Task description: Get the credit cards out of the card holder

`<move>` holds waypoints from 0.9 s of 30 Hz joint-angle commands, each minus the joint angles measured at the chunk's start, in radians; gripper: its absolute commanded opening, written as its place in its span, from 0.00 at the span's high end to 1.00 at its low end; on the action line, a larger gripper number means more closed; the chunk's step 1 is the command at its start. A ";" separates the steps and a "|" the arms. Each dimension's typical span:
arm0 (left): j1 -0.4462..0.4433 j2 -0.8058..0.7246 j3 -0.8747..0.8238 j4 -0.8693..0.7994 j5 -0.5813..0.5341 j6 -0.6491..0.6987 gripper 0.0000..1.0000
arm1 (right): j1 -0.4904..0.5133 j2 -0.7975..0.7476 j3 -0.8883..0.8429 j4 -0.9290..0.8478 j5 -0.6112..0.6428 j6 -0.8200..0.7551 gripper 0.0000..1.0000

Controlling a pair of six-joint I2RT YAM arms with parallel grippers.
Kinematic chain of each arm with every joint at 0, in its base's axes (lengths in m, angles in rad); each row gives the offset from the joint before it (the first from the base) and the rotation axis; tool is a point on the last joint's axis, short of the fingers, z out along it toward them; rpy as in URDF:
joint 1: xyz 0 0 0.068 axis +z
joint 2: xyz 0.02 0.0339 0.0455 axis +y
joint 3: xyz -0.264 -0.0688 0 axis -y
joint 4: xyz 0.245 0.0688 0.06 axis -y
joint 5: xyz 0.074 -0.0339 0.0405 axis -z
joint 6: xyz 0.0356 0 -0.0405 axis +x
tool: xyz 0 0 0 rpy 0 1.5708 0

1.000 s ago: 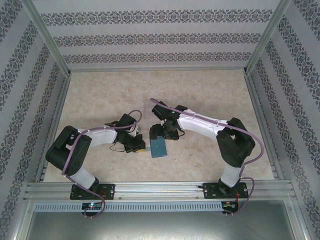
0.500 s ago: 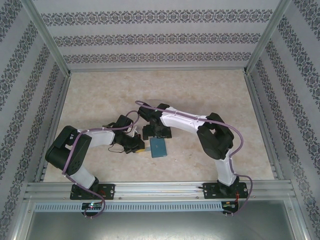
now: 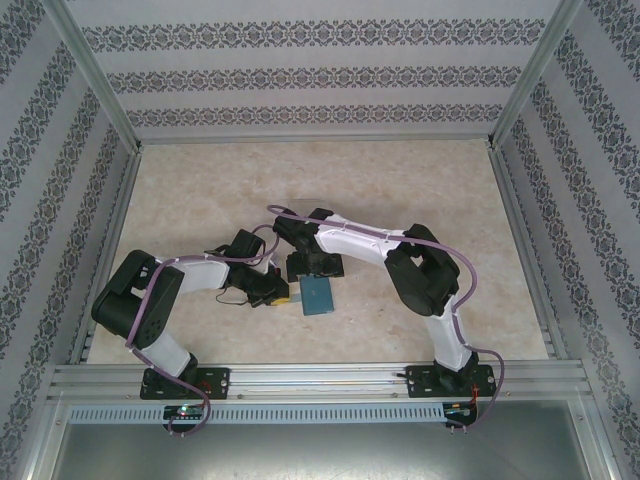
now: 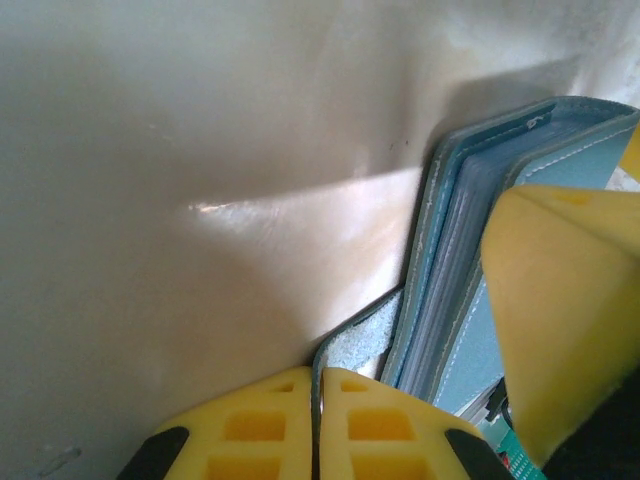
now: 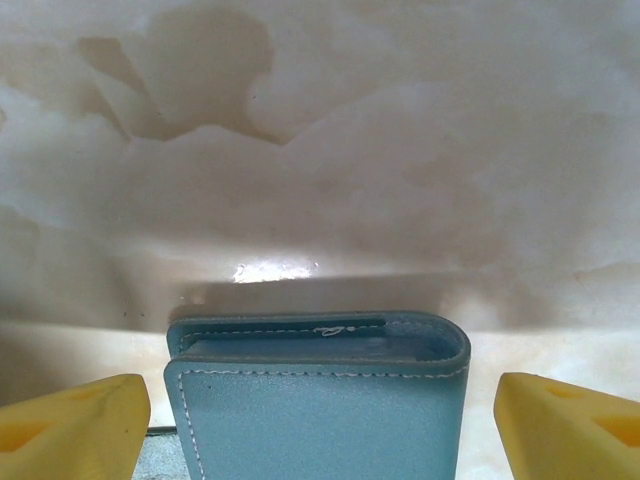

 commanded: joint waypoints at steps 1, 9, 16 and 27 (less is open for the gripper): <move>-0.001 0.031 -0.014 0.018 -0.014 0.020 0.94 | 0.012 0.013 0.006 -0.035 0.027 0.008 0.12; 0.001 0.024 -0.017 0.002 -0.032 0.021 0.94 | 0.013 -0.018 -0.005 -0.048 0.045 0.001 0.14; 0.001 0.014 -0.016 -0.009 -0.042 0.018 0.95 | 0.013 -0.038 -0.015 -0.055 0.060 -0.005 0.15; 0.002 -0.002 -0.021 -0.034 -0.072 0.016 0.95 | 0.013 -0.093 -0.046 -0.067 0.084 -0.013 0.17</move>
